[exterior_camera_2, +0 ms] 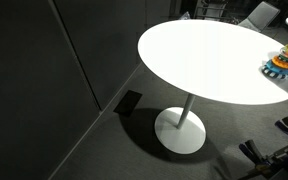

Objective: Put the circular object on the orange object

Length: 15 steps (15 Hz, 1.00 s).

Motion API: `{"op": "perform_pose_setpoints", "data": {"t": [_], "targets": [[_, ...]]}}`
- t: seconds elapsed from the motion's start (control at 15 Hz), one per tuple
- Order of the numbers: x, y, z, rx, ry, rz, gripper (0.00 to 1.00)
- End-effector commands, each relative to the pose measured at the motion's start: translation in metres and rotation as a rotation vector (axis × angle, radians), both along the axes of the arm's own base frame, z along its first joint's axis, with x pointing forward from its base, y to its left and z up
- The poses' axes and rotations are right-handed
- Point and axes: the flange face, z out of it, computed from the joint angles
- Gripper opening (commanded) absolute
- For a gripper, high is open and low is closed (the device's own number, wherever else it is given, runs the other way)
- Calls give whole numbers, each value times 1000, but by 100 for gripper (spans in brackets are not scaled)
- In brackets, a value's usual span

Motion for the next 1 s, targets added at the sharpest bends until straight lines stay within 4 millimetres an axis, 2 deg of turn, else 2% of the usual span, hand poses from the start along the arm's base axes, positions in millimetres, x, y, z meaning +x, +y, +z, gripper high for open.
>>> {"op": "perform_pose_setpoints", "data": {"t": [0.0,0.93], "targets": [[-1,8,15,10,-12,28,100],[-4,38,9,92,-11,90,100]]}}
